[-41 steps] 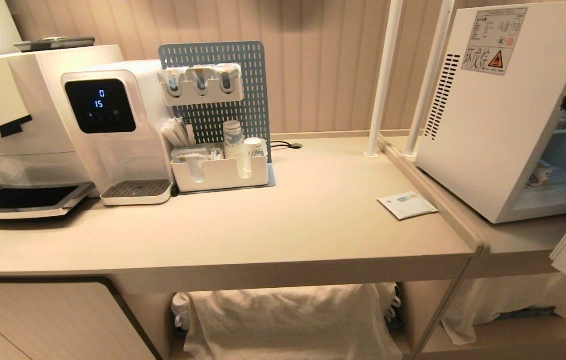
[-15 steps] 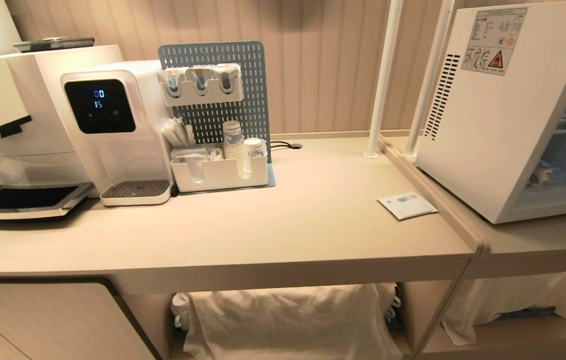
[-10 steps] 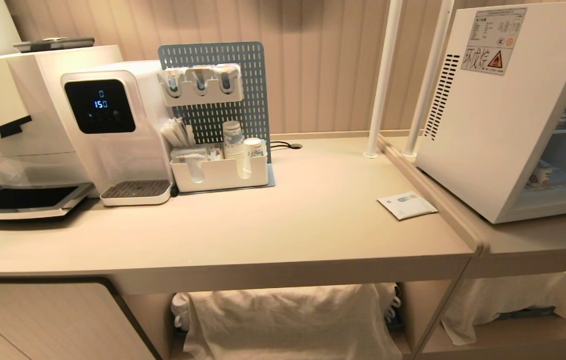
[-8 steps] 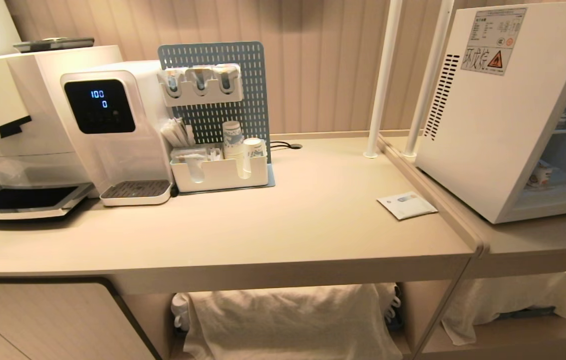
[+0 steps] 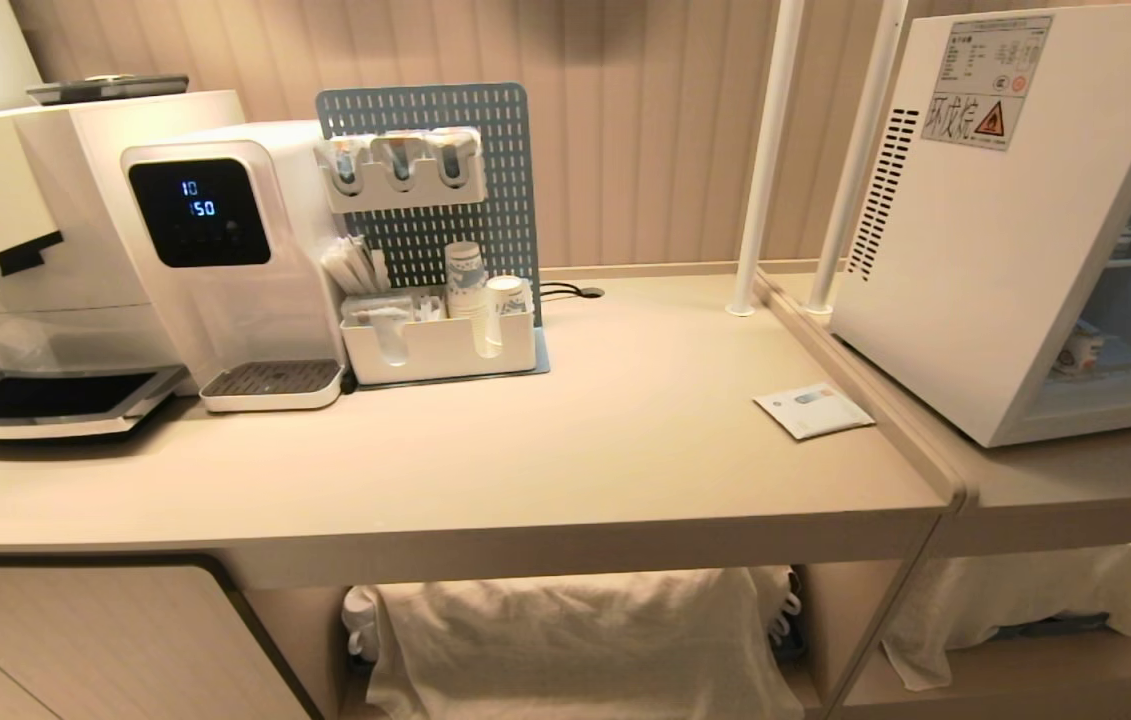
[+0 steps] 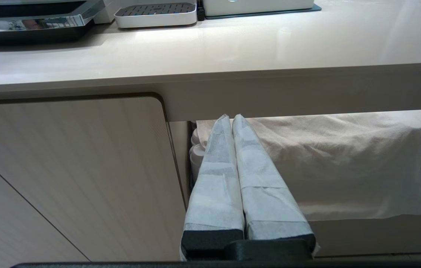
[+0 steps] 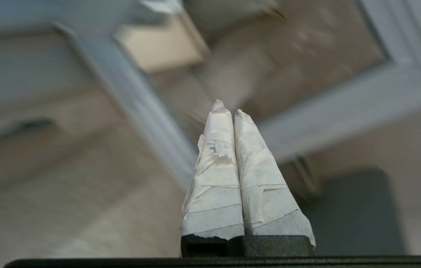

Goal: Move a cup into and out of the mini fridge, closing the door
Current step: Open the freezer door

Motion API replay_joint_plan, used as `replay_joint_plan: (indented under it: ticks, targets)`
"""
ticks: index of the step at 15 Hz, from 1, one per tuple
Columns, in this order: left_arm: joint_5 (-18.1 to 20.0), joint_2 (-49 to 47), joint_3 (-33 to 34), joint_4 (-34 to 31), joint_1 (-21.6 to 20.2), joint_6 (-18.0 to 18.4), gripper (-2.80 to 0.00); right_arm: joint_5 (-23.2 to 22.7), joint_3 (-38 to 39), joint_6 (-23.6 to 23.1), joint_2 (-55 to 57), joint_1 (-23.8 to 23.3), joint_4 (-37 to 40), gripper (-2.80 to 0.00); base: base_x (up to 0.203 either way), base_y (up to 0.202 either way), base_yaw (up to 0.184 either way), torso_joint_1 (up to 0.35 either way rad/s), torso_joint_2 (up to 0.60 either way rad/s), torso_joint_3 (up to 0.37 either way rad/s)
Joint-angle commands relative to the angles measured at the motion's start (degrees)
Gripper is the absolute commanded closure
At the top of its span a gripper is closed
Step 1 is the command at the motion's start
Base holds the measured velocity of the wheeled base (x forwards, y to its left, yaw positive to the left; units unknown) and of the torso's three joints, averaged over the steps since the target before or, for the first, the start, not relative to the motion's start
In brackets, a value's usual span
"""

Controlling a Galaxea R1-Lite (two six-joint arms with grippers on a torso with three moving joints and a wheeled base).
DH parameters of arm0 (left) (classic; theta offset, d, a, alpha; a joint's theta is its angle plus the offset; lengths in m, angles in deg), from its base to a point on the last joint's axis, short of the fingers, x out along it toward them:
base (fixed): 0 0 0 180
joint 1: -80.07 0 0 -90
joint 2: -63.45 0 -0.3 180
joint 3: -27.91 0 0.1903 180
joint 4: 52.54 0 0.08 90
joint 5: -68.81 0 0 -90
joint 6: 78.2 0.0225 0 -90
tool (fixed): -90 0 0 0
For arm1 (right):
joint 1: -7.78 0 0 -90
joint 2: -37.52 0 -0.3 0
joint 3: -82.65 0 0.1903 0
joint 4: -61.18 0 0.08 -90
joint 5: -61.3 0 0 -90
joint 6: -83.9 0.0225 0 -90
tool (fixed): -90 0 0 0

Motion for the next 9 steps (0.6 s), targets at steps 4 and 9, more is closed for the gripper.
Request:
replay_joint_plan:
  ticks: [4, 9]
  targets:
    - [-0.01, -0.08, 0.00, 0.00, 0.00, -0.02, 0.00, -0.77, 12.24, 11.69, -10.85, 19.85, 1.54, 0.00, 0.000, 0.000, 0.000, 0.000, 0.00, 0.000]
    - [0.01, 0.00, 0.00, 0.00, 0.00, 0.07, 0.00, -0.76, 32.45, 18.56, -27.78, 32.91, 2.11, 0.00, 0.000, 0.000, 0.000, 0.000, 0.00, 0.000]
